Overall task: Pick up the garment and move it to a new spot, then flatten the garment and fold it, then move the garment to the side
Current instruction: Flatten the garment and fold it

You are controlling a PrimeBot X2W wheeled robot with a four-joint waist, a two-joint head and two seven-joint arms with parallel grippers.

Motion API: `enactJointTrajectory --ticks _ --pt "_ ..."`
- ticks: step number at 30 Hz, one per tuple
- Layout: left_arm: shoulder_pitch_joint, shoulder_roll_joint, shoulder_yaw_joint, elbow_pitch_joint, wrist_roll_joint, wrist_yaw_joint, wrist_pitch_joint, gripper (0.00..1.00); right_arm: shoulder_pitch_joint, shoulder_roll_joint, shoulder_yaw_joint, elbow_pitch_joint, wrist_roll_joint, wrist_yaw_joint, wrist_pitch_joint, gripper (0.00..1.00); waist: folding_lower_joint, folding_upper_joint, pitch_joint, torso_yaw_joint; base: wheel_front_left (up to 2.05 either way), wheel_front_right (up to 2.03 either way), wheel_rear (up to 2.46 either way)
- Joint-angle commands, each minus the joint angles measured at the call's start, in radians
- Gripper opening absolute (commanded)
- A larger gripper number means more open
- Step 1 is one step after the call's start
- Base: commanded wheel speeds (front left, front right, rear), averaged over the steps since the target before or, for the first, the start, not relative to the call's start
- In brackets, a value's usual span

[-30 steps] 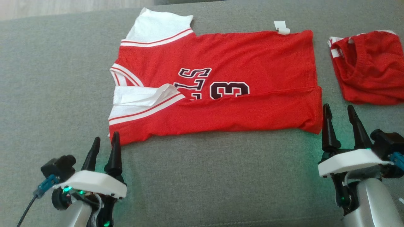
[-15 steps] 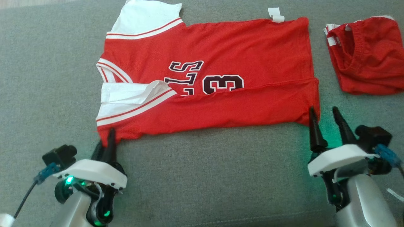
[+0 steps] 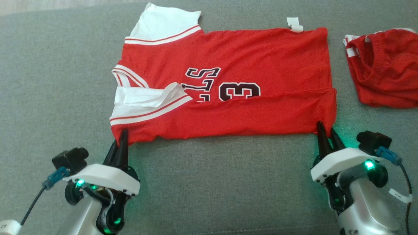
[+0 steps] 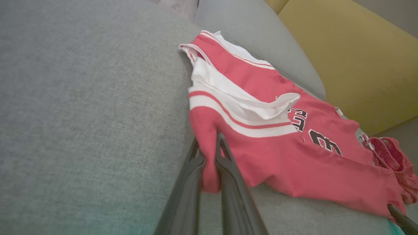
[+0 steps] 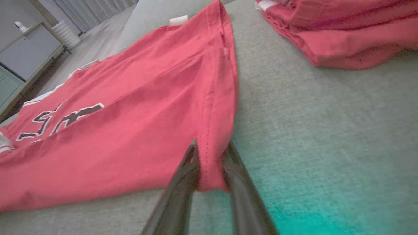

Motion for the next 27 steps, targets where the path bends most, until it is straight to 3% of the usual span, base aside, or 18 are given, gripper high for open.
enactJointTrajectory --ticks 1,2,9,18,21,26,27 --pt "-0.024 0.021 0.033 -0.041 0.015 0.002 -0.011 0.0 -0.031 -0.003 0.035 -0.007 0.013 0.007 -0.019 0.05 0.0 0.0 -0.008 0.003 0.0 0.0 0.0" --pt "-0.026 0.024 0.034 -0.053 0.017 0.004 -0.011 0.0 -0.039 -0.003 0.038 0.006 0.027 0.007 -0.028 0.0 0.0 0.0 -0.014 0.003 0.0 0.0 0.0" --pt "-0.036 0.081 0.047 -0.183 0.041 0.029 0.012 0.0 -0.076 -0.003 0.009 0.011 0.057 0.007 -0.047 0.0 0.0 0.0 -0.042 0.0 0.0 0.0 0.0" --pt "0.112 0.192 0.072 -0.452 0.032 0.116 0.125 0.0 0.07 -0.003 -0.053 -0.213 0.055 0.007 0.123 0.0 0.0 0.0 -0.058 -0.015 0.0 0.0 0.0" --pt "0.187 0.199 0.071 -0.48 0.016 0.141 0.143 0.0 0.151 -0.003 -0.062 -0.287 0.055 0.007 0.166 0.0 0.0 0.0 -0.058 -0.017 0.0 0.0 0.0" --pt "0.255 0.16 0.06 -0.444 -0.018 0.149 0.129 0.0 0.233 -0.003 -0.059 -0.346 0.055 0.007 0.184 0.0 0.0 0.0 -0.06 -0.021 0.0 0.0 0.0" --pt "0.259 0.153 0.057 -0.427 -0.02 0.148 0.124 0.0 0.241 -0.003 -0.056 -0.35 0.055 0.007 0.184 0.21 0.0 0.0 -0.061 -0.022 0.0 0.0 0.0"
